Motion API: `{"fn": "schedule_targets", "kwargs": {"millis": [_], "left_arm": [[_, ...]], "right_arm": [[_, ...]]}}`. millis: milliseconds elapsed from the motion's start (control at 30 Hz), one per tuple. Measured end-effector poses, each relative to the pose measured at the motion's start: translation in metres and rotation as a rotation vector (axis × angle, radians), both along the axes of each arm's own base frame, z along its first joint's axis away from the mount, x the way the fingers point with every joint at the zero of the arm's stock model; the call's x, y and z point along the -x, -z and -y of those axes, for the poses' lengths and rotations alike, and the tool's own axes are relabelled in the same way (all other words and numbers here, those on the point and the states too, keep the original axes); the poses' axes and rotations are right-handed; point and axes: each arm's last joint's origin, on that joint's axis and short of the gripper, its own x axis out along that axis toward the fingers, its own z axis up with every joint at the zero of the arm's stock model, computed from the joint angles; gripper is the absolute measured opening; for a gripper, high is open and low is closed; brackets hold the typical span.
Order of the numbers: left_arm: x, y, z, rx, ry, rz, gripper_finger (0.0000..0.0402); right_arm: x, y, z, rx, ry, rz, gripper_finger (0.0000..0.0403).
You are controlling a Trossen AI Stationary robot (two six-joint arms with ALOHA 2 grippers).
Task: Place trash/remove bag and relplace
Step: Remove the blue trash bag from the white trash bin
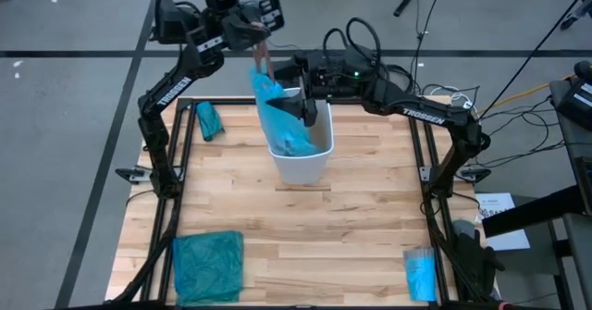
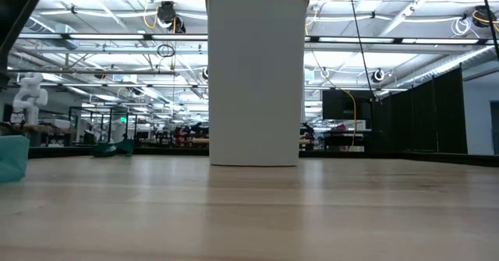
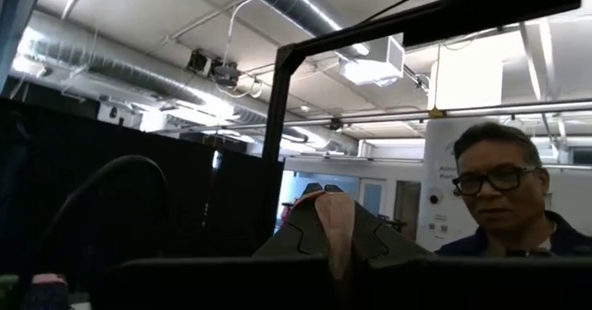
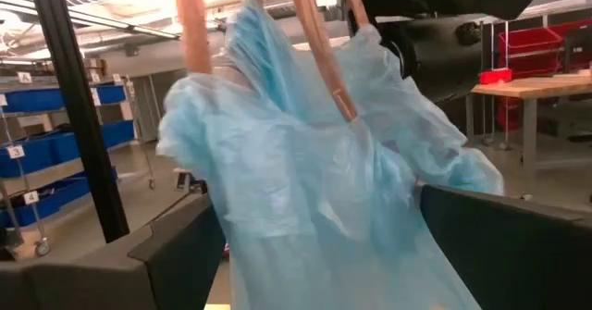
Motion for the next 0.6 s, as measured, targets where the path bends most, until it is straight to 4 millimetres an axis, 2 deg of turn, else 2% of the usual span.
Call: {"fn": "schedule_targets", "kwargs": {"millis": [167, 600], "left_arm": [[-0.005, 0.003, 0.002, 0.007, 0.029, -0.025, 0.0], [-0.005, 0.003, 0.003, -0.004, 0.045, -0.038, 0.0]], "right_arm": [[-0.008, 0.009, 0.004, -0.009, 0.025, -0.02, 0.0356], [-0.006, 0.008, 0.013, -0.012, 0.062, -0.016, 0.0357]]}}
